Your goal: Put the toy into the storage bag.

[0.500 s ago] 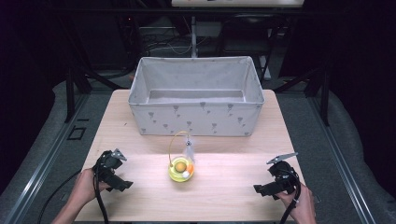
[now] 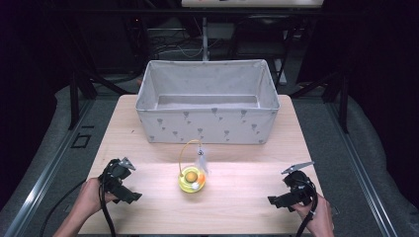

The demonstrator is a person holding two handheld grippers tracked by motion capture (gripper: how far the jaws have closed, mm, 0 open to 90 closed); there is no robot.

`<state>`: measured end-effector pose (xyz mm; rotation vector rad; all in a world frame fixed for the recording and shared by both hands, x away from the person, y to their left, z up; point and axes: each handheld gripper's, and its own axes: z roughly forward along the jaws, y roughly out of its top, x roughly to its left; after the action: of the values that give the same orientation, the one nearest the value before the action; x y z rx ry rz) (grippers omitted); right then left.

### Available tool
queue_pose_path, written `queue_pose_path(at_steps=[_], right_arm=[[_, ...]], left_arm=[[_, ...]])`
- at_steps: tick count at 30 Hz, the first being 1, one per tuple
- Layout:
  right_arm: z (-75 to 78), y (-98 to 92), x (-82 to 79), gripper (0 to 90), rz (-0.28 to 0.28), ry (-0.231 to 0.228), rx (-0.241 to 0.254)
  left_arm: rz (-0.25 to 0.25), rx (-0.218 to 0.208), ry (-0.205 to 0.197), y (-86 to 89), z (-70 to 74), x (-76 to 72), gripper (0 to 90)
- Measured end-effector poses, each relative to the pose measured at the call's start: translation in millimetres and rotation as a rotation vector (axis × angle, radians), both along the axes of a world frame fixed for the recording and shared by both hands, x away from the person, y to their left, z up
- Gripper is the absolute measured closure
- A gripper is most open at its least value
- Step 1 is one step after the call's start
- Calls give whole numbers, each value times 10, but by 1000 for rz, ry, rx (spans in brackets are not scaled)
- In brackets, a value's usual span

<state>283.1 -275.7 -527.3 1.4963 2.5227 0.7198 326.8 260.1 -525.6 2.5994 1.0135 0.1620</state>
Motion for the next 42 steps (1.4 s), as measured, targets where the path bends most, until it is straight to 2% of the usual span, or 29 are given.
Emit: queue_pose_path(at_steps=[5,7,12,15,24,34,42], right_arm=[[-1,-6,-1,19,4,0,0],[1,0,-1,20,5,-2,-4],[5,12,-5,22,4,0,0],[8,14,-5,24,13,3,-7],[12,28,-14,26,9,-2,-7],[3,35,-19,26,9,5,2],[3,43,-25,27,16,2,0]], left_arm=[[-17,2,3,-45,64,-4,2],[-41,17,-3,-83,101,-16,2],[-65,23,-1,-123,180,3,2],[-60,10,-13,-143,260,20,2],[-95,-9,-18,-284,508,57,4],[-146,-15,5,-463,650,132,3],[-192,-27,0,-600,757,189,3]])
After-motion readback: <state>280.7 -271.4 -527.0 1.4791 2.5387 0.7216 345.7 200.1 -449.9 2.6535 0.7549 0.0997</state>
